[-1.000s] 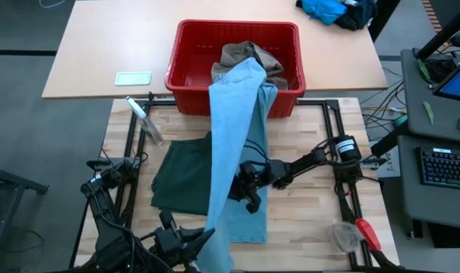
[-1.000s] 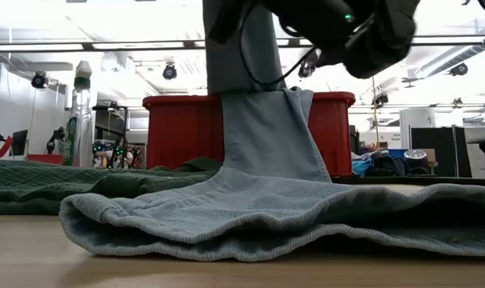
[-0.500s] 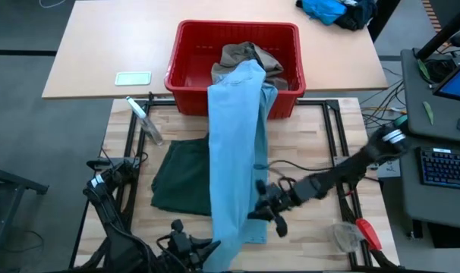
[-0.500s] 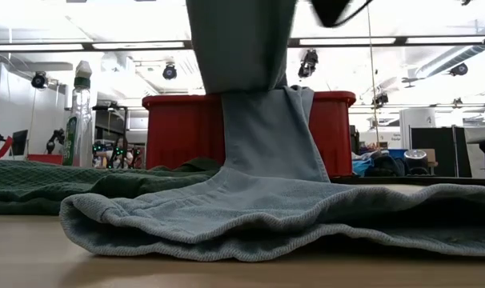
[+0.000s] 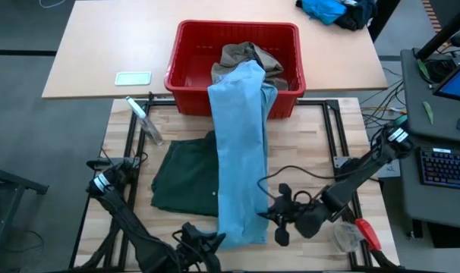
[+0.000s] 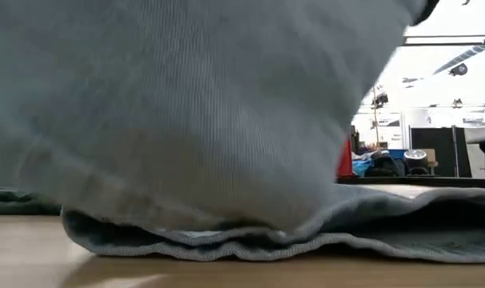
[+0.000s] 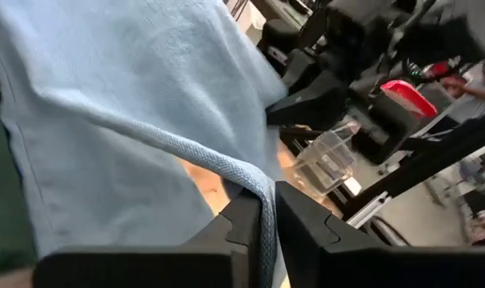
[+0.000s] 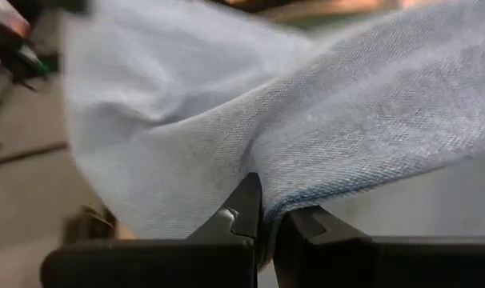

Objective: Fold Laundry from Bin
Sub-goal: Fold the blue jeans

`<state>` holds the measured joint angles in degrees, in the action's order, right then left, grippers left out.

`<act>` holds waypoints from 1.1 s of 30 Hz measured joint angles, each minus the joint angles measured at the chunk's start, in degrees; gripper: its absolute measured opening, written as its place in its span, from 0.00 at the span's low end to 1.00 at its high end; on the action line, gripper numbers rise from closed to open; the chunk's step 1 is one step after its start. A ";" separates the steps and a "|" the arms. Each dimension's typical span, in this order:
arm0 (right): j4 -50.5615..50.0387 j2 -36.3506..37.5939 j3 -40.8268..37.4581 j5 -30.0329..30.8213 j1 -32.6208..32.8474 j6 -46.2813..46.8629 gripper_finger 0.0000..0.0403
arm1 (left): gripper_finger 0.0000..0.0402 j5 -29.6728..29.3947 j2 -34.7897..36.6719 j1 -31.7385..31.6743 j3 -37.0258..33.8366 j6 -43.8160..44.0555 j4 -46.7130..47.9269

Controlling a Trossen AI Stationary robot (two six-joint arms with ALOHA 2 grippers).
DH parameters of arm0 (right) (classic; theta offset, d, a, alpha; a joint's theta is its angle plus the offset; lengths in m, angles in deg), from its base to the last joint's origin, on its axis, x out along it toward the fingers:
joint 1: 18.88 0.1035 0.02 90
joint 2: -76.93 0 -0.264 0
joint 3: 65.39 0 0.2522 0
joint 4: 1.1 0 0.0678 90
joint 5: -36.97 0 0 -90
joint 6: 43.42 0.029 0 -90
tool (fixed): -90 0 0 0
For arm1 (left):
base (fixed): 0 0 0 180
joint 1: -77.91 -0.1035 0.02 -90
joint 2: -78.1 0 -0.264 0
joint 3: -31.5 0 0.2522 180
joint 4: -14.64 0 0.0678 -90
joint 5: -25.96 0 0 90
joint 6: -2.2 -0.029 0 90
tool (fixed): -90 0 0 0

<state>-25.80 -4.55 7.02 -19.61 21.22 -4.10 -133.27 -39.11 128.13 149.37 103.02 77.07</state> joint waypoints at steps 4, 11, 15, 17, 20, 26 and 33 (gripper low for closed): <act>-8.27 -3.45 2.30 -0.47 -0.40 5.88 0.02 | 0.11 2.79 0.00 -0.19 -3.09 0.81 -4.37; -14.53 -7.72 4.61 -0.82 -1.77 11.06 0.02 | 0.24 6.67 0.00 -0.56 -4.43 1.87 -3.33; -16.69 -9.26 6.16 -0.75 -2.64 11.37 0.03 | 0.31 8.48 0.02 -0.88 -4.41 1.76 1.16; -19.27 -9.46 7.24 0.14 -3.32 11.72 0.04 | 0.34 11.48 0.04 -1.18 -4.41 1.76 4.51; -24.38 -9.40 8.24 1.18 -5.05 12.88 0.09 | 0.38 15.21 0.04 -1.53 -4.41 2.08 9.35; -29.94 -9.07 7.93 -2.03 -7.53 13.44 0.25 | 0.41 21.64 0.25 -2.28 -4.41 -8.05 12.37; -33.19 -8.08 8.34 -5.35 -6.76 14.11 0.45 | 0.37 24.86 0.44 -5.42 -4.41 -20.80 9.10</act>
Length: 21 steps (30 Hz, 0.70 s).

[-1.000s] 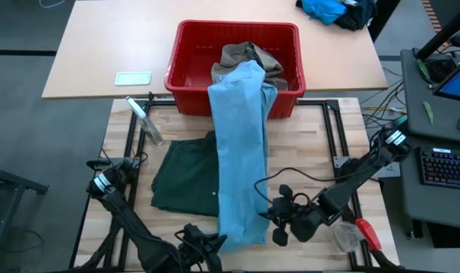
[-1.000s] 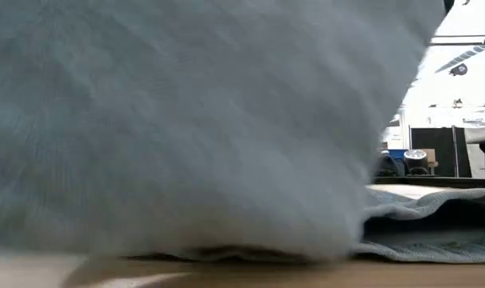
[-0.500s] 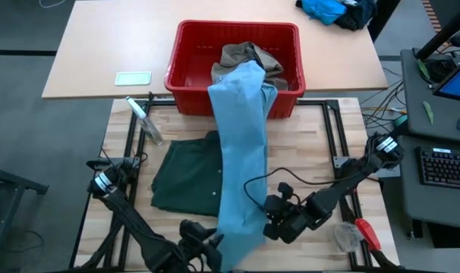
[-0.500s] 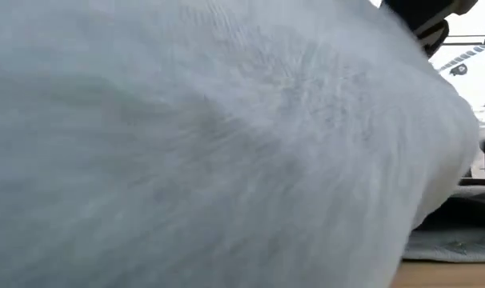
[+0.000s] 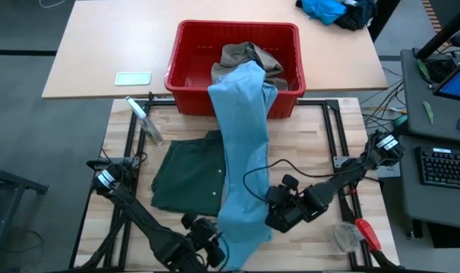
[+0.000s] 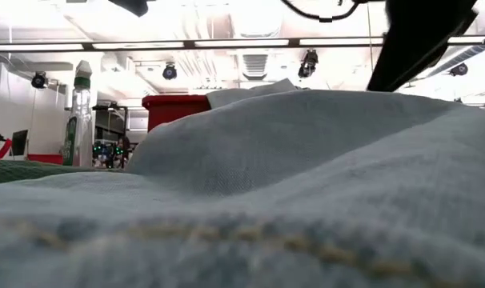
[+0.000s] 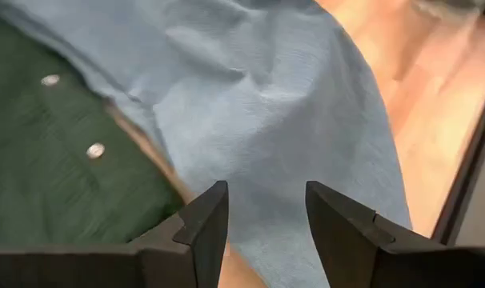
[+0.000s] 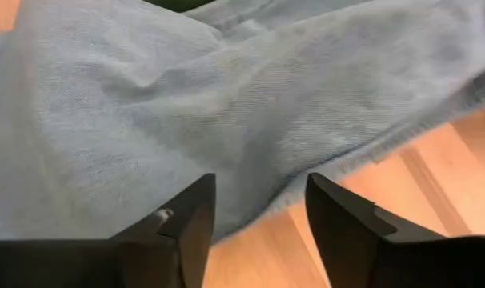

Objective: Fold Laundry from Bin
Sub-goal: Fold the blue jeans

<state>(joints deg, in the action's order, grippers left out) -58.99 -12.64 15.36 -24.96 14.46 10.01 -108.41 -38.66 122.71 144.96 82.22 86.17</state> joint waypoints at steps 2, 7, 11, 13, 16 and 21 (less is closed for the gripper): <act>-1.88 0.96 0.76 0.02 0.70 1.10 0.49 | 0.35 2.02 0.02 -1.10 0.01 -6.23 -2.83; -3.40 3.00 1.02 1.59 1.43 1.21 0.51 | 0.28 4.60 0.04 -4.80 0.02 -18.29 -4.43; -3.53 4.14 0.98 3.58 0.36 -2.33 0.46 | 0.20 3.73 0.04 -8.11 0.02 -27.82 -2.59; -3.57 4.29 0.91 5.36 -1.42 -4.42 0.41 | 0.15 1.79 0.27 -10.11 -0.17 -30.95 -1.36; -3.56 4.33 0.82 6.67 -5.31 -8.08 0.31 | 0.08 0.29 1.19 -13.93 -1.75 -35.16 -0.48; -3.52 4.33 0.16 6.48 -13.24 -14.88 0.10 | 0.01 1.53 8.56 -19.21 -14.23 -41.06 -6.29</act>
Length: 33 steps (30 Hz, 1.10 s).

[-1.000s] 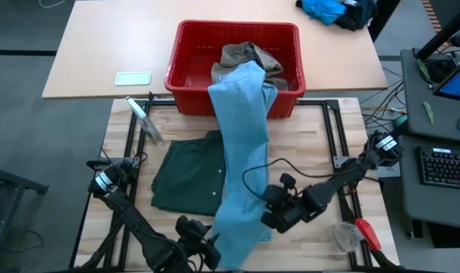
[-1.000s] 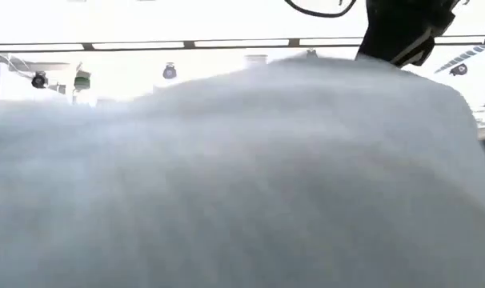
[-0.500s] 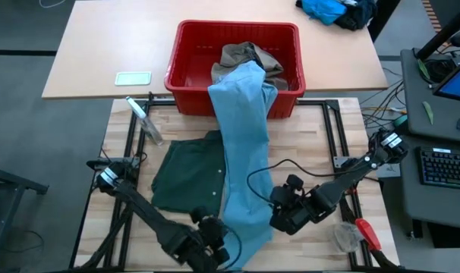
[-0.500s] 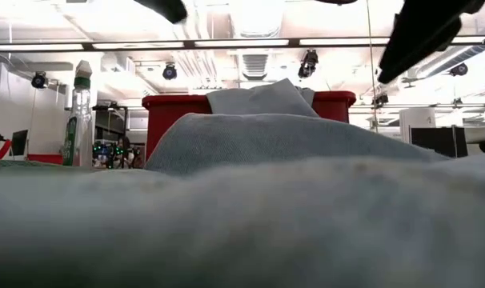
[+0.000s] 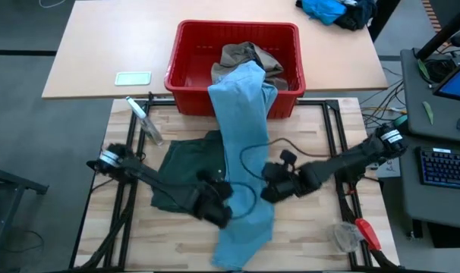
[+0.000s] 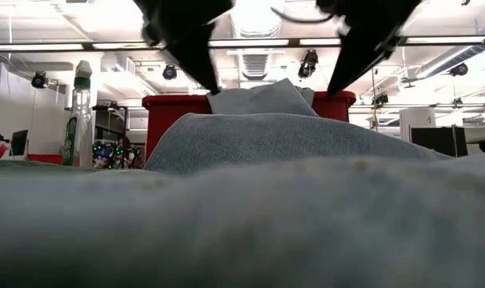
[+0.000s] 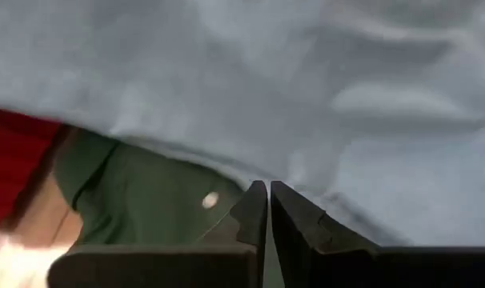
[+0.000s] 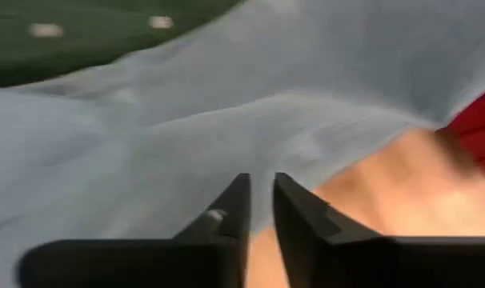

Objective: Fold Laundry from Bin
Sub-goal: Fold the blue jeans

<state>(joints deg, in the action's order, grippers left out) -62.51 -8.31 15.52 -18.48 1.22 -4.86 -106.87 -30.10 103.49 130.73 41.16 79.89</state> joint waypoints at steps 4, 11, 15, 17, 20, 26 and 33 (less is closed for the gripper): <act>0.78 0.73 -0.30 -0.80 -5.62 -5.00 0.03 | 0.00 3.37 11.10 -2.59 -16.62 -8.85 -18.58; 14.53 2.44 -1.97 -6.98 -14.38 -20.90 0.02 | 0.00 20.70 24.28 -9.99 -41.42 -30.48 -65.72; 19.57 2.88 -3.77 -15.37 -19.50 -26.57 0.02 | 0.00 20.37 26.53 -15.77 -47.92 -31.80 -76.21; 20.66 3.20 -4.81 -16.28 -21.46 -27.09 0.02 | 0.00 20.29 26.66 -18.59 -49.37 -30.46 -76.67; 21.25 3.87 -6.07 -16.47 -23.69 -26.66 0.02 | 0.00 20.15 26.67 -21.69 -50.10 -27.17 -76.76; 22.34 5.06 -7.60 -16.54 -25.03 -26.61 0.02 | 0.00 19.93 25.14 -23.65 -49.10 -21.44 -76.76; 22.63 9.04 -9.03 -16.13 -25.69 -27.16 0.02 | 0.02 15.02 27.06 -25.21 -47.45 -8.80 -70.47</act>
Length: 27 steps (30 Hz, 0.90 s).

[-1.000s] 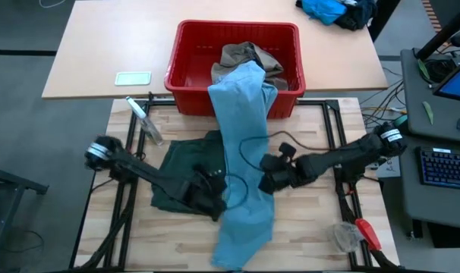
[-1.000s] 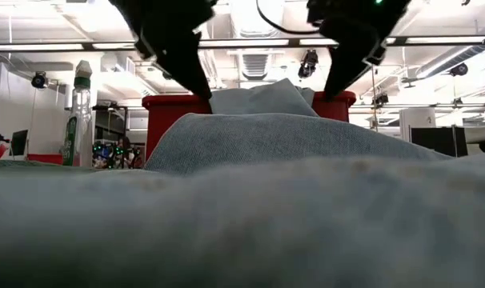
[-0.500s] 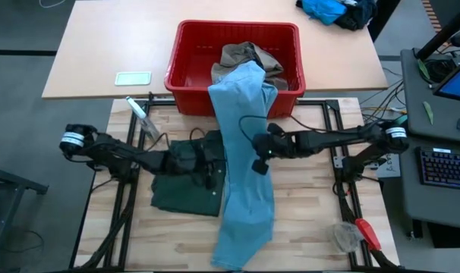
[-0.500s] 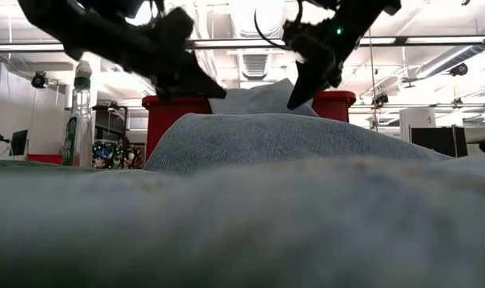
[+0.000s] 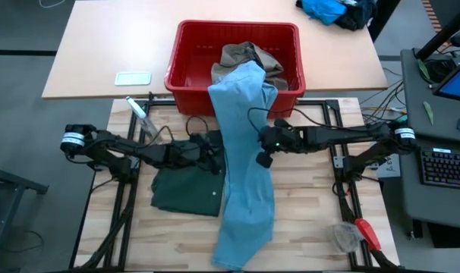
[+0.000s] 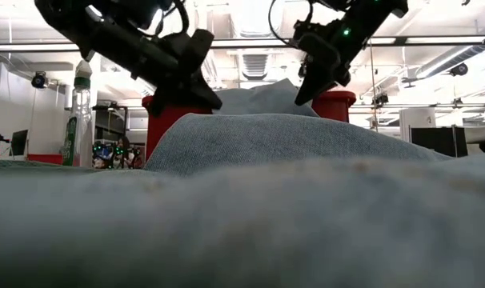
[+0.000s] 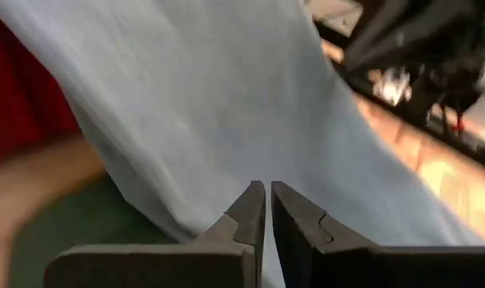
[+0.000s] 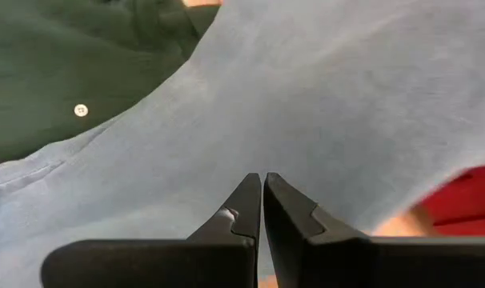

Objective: Fold Laundry from Bin
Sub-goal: Fold the blue jeans

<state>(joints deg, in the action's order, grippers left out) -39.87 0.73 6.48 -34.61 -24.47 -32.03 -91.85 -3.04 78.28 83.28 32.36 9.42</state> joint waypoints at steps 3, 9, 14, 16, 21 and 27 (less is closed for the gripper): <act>0.16 3.03 -0.88 0.02 -0.85 -0.10 0.02 | 0.05 0.45 3.66 -2.12 -1.63 -4.90 -1.96; 0.81 6.53 -2.65 -0.92 -3.28 -0.12 0.02 | 0.07 13.34 9.74 -11.05 -6.31 -15.98 -8.62; 5.23 6.33 -3.83 -1.00 -6.46 -0.34 0.02 | 0.08 28.55 9.57 -21.84 -8.13 -12.70 -11.90; 6.55 6.34 -3.65 -0.70 -7.55 0.17 0.02 | 0.08 29.34 8.89 -23.69 -8.18 -11.39 -12.27; 6.46 7.12 -0.32 -0.92 -10.38 0.65 0.03 | 0.13 30.11 7.07 -24.97 -6.78 -9.73 -12.35; 0.43 7.73 4.26 -3.88 -13.18 -0.77 0.15 | 0.35 34.35 6.38 -25.91 -5.21 -9.58 -12.27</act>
<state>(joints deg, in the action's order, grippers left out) -39.44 8.46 10.75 -38.49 -37.65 -32.80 -57.50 3.34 52.37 78.07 22.78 -2.85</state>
